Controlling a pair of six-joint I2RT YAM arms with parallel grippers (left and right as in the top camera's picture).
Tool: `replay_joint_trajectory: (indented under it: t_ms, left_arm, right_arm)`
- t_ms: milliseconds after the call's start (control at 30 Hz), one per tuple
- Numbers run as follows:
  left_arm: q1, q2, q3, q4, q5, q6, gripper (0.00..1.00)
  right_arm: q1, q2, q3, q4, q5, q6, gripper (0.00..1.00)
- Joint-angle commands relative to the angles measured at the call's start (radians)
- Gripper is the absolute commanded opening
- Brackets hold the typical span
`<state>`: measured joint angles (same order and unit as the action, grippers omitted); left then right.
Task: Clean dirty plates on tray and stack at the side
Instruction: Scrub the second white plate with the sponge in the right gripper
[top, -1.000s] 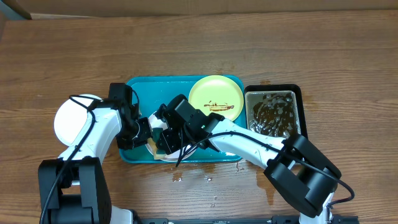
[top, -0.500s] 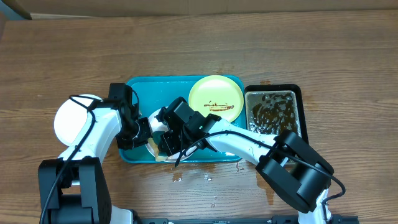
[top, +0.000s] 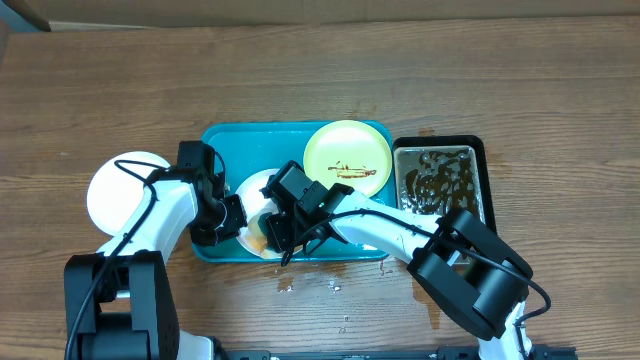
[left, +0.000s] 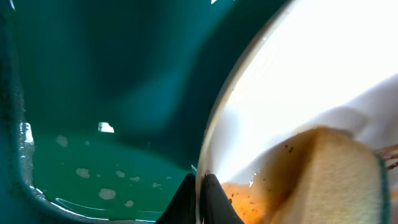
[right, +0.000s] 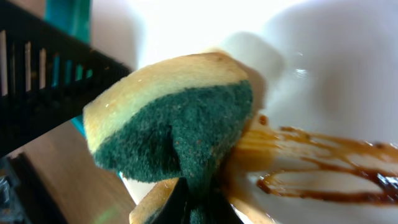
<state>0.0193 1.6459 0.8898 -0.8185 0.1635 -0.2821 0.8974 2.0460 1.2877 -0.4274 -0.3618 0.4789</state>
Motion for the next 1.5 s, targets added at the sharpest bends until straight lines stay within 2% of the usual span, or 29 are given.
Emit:
replay_joint_trajectory:
  t_ms: [0,433,833,1300,1467]
  left_arm:
    - [-0.008,-0.003,-0.023,-0.014,-0.041,0.016,0.04]
    - [-0.008,-0.003,-0.023,-0.018,-0.042,0.017,0.04]
    - [-0.008,-0.003,-0.023,-0.018,-0.042,0.017,0.04]
    - [-0.008,-0.003,-0.023,-0.015,-0.041,0.016,0.04]
    - [-0.008,-0.003,-0.023,-0.015,-0.041,0.017,0.04]
  right_arm:
    - [0.0,0.034,0.002,-0.041,0.149,0.06,0.04]
    - [-0.053,0.034,0.002,-0.076,0.346,0.136,0.04]
    - [-0.17,0.034,0.002,-0.149,0.346,0.119,0.04]
    - [-0.132,0.011,0.026,-0.268,0.295,0.115,0.04]
    - [-0.132,-0.051,0.065,-0.263,0.198,0.032,0.04]
